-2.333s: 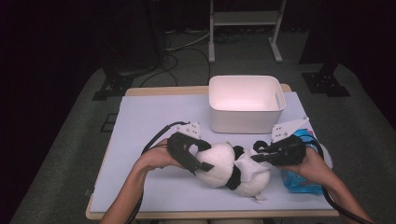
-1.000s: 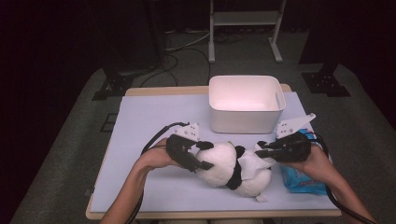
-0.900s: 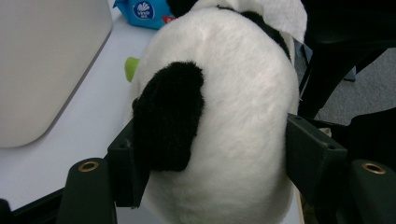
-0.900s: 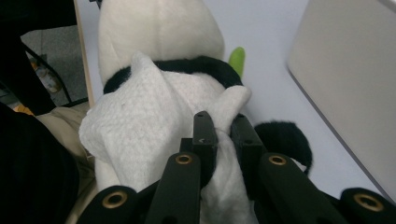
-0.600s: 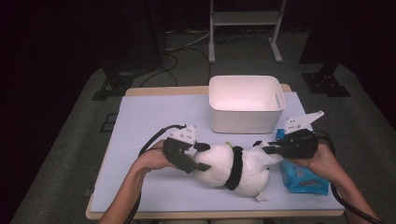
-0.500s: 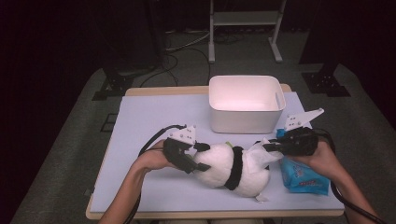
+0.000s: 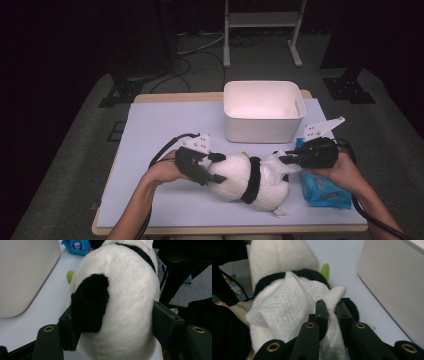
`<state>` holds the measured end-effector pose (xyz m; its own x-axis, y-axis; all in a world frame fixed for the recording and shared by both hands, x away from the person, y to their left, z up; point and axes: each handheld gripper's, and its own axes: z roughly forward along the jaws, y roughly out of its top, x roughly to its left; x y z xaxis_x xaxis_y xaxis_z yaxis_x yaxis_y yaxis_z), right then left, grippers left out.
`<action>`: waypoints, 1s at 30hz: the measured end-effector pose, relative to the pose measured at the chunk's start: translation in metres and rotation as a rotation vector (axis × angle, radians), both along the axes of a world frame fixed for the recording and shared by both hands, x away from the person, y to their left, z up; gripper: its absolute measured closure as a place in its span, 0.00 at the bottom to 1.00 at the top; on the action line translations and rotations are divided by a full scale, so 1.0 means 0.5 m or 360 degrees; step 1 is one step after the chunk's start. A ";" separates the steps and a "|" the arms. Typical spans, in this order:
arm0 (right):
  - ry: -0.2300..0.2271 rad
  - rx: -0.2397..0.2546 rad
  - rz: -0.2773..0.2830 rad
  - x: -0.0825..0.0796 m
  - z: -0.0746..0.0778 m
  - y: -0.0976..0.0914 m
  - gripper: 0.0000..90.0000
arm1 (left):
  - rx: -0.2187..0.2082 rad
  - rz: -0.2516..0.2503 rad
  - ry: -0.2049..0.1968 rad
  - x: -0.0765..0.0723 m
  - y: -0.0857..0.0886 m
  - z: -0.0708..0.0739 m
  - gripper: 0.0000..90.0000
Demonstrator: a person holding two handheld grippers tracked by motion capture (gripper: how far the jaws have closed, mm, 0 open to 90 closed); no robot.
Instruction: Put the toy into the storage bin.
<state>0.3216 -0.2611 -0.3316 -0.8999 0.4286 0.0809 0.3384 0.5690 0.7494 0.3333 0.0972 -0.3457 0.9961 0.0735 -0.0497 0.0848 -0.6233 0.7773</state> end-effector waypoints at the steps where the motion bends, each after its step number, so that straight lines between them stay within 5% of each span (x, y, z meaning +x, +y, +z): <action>1: -0.0006 0.0000 0.0014 -0.003 0.001 0.004 0.91 | -0.0002 0.0002 -0.0001 0.000 -0.001 0.001 0.36; 18: -0.0054 -0.0008 0.0191 -0.016 0.027 0.084 0.91 | 0.0019 0.0003 -0.0037 0.000 -0.030 0.038 0.37; 30: -0.0043 -0.0123 0.0207 -0.026 0.012 0.070 0.91 | -0.0021 0.0027 0.0033 0.005 -0.031 0.027 0.24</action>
<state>0.3089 -0.2261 -0.3258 -0.9496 0.3124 0.0275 0.2386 0.6629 0.7096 0.3359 0.0816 -0.3324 0.9934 0.0897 -0.0714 0.1116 -0.6112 0.7836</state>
